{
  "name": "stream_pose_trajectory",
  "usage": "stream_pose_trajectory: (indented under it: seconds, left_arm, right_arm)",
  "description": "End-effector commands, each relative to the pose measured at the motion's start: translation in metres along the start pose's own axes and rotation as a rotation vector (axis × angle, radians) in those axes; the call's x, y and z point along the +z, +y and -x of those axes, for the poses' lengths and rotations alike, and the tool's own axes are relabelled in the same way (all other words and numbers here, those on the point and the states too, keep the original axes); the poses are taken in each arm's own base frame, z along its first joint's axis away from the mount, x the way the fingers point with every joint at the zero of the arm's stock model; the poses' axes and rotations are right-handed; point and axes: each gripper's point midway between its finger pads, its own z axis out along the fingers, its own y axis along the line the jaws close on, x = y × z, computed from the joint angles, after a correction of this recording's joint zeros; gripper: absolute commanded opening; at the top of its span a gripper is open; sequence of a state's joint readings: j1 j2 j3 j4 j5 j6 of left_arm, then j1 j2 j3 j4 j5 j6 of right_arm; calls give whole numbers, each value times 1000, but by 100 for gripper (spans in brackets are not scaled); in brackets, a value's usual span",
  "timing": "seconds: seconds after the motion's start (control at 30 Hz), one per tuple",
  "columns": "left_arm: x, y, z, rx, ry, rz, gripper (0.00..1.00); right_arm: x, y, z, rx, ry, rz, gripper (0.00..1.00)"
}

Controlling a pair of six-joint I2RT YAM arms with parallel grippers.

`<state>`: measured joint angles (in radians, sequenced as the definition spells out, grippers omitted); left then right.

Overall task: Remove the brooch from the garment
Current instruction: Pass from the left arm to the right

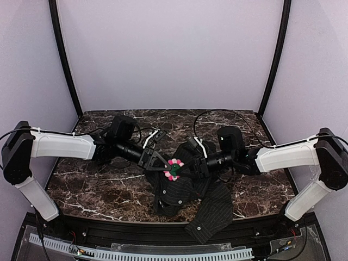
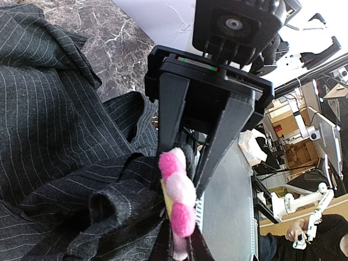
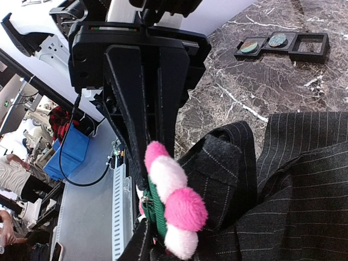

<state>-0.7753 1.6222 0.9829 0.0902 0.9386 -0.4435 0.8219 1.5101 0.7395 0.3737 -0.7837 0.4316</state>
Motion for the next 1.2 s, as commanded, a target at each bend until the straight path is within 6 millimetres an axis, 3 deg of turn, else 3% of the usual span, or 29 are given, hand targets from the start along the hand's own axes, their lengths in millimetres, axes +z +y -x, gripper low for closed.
stream_pose_trajectory:
  seconds: [0.0,0.17,0.37,0.67,0.77,0.9,1.17]
  left_arm:
    - [-3,-14,20,77,-53,16,1]
    - [-1,-5,18,51,-50,66,1]
    - [2,3,15,32,-53,103,2]
    - [6,2,20,9,-90,77,35]
    - [7,2,19,7,-92,73,35]
    - [7,2,19,3,-93,67,24]
    - [4,-1,16,2,-101,58,31]
  right_arm:
    - [5,2,13,-18,-36,11,15]
    - [5,-19,18,18,-90,-114,0]
    - [0,-26,32,38,-182,-186,0]
    - [2,-20,41,26,-220,-184,0]
    - [2,-20,41,22,-221,-186,0]
    - [1,-21,40,24,-218,-197,0]
    - [0,-19,40,34,-230,-185,0]
